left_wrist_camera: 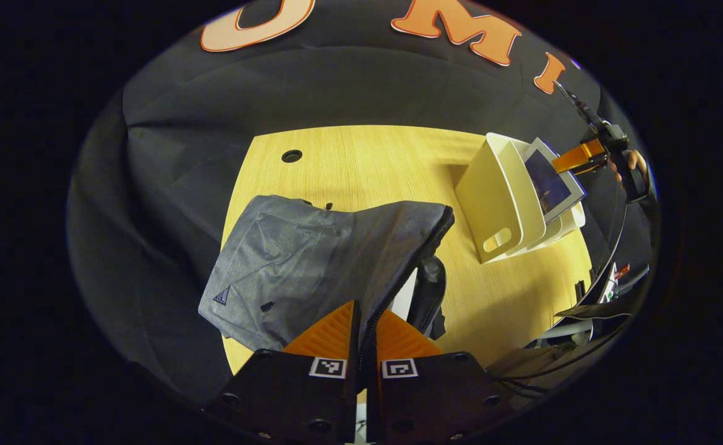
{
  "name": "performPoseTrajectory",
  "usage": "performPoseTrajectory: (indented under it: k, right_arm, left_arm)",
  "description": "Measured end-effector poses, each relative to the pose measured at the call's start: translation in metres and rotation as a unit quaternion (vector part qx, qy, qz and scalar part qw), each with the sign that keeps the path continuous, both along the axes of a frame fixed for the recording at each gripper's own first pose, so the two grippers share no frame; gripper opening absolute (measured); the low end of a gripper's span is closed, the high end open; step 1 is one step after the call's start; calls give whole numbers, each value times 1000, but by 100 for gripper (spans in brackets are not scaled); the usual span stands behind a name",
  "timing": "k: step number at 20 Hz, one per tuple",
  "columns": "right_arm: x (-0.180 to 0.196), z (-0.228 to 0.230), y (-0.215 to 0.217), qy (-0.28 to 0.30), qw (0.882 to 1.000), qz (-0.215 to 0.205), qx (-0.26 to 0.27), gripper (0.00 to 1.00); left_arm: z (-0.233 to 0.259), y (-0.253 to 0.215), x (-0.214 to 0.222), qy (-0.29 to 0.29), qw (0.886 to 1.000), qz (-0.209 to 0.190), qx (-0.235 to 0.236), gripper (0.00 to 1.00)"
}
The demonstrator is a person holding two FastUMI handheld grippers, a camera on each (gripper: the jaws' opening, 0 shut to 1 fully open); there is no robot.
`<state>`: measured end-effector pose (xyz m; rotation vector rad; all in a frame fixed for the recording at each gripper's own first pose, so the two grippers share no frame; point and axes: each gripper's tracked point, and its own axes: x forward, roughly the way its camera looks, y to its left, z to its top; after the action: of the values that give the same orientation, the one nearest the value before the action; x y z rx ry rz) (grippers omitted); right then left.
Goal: Open the schoolbag, grab two books from the bookshelf and put them into the schoolbag.
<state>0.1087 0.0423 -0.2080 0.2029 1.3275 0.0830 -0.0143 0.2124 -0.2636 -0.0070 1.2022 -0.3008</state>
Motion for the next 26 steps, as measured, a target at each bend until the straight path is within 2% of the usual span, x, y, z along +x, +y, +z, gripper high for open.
performPoseTrajectory:
  k: [1, 2, 4, 6, 9, 17, 26]
  right_arm:
    - [2, -3, -1, 5, 1000, -1, 1, 66]
    - [3, -7, -1, 8, 1000, -3, 1, 75]
    - [3, -14, -1, 19, 1000, -3, -1, 65]
    - [4, -16, -10, 25, 1000, -12, -13, 48]
    - [5, -19, -18, 25, 999, -28, -32, 36]
    - [-11, 2, -26, 9, 997, -59, -38, 30]
    - [-50, 48, -23, -23, 994, -104, -20, 29]
  left_arm:
    - [-1, -1, -2, 1, 1000, 2, 0, 7]
    - [-1, -1, -2, 2, 1000, 4, 1, 7]
    - [-2, -1, -2, 4, 1000, 6, 2, 7]
    - [-3, -2, -3, 6, 1000, 6, 1, 7]
    - [-5, -3, -3, 6, 1000, 3, 1, 7]
    - [-5, -3, -1, 2, 1000, -10, -7, 7]
    - [-4, 3, -8, -10, 999, -34, -23, 7]
